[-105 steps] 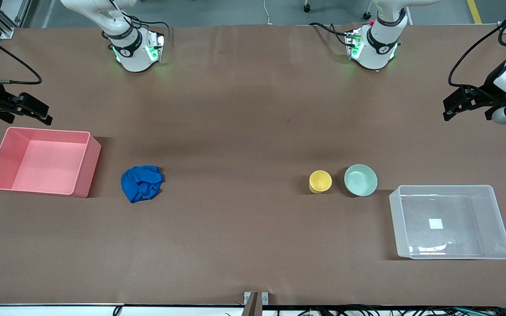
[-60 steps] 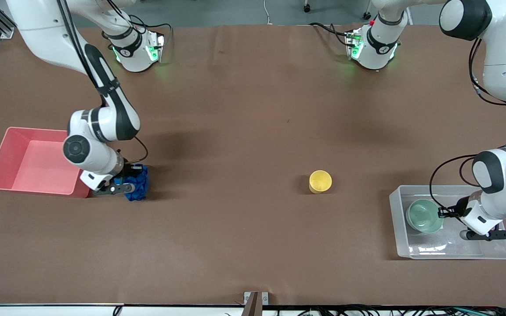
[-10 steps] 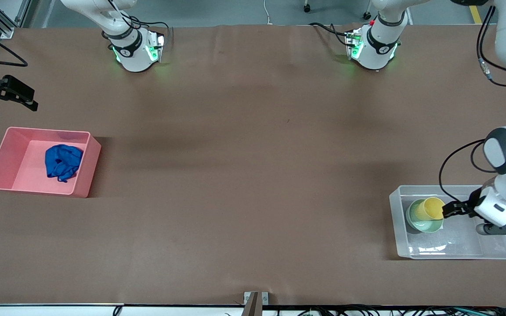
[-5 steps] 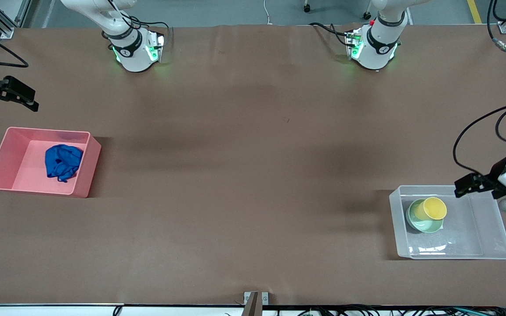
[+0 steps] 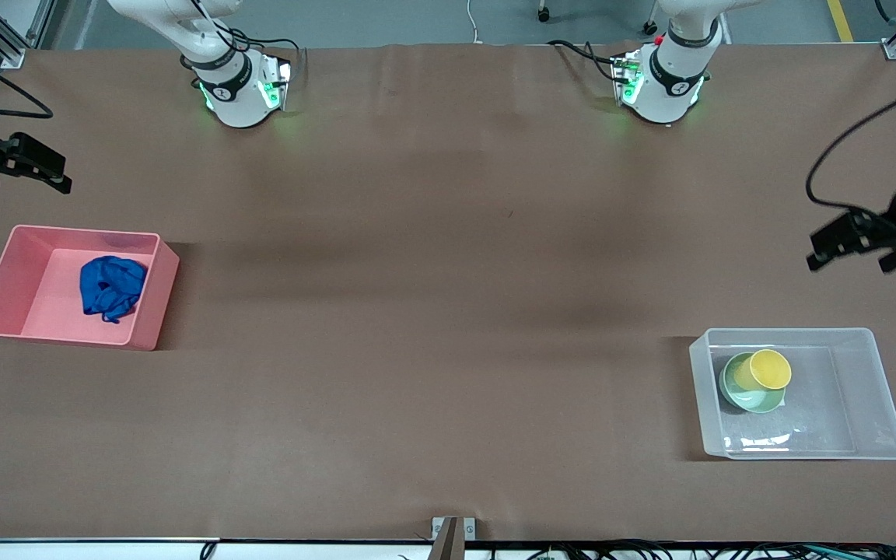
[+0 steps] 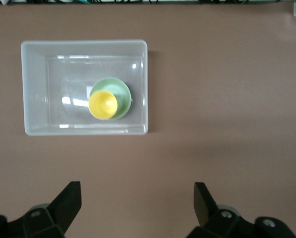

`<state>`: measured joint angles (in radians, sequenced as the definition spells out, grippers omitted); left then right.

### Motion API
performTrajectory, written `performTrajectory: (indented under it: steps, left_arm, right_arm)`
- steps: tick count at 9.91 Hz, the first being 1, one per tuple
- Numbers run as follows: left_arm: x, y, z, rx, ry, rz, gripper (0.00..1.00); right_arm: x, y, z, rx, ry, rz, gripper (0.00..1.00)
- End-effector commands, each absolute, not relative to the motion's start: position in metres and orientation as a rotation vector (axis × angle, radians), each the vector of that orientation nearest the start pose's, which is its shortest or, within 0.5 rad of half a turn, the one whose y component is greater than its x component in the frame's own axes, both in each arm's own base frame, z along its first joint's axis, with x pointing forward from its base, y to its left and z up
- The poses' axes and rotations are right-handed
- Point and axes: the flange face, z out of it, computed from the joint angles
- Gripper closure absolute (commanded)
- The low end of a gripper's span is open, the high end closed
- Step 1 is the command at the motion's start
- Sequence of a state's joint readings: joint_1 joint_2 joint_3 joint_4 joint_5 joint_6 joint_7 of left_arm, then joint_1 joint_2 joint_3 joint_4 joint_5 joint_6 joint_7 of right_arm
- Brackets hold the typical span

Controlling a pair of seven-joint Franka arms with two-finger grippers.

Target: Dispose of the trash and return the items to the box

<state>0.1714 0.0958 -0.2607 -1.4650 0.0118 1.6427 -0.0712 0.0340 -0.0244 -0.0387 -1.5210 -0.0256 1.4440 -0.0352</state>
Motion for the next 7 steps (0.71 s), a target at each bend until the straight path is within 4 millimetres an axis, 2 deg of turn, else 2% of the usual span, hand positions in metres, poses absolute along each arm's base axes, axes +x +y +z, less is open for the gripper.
performTrajectory:
  steps: [1, 4, 5, 7]
  left_arm:
    - [0.562, -0.062, 0.619, -3.142, 0.002, -0.008, 0.00]
    - [0.524, -0.068, 0.619, -3.129, 0.014, 0.022, 0.00]
    - [0.518, -0.067, 0.622, -3.125, 0.016, 0.017, 0.00]
    - [0.519, -0.061, 0.629, -3.114, 0.019, -0.009, 0.00]
  right_arm:
    - [0.533, -0.006, 0.654, -3.165, -0.046, 0.088, 0.00]
    - [0.533, -0.006, 0.652, -3.165, -0.044, 0.096, 0.00]
    - [0.533, -0.006, 0.652, -3.164, -0.044, 0.093, 0.00]
    - [0.535, -0.006, 0.654, -3.163, -0.045, 0.066, 0.00]
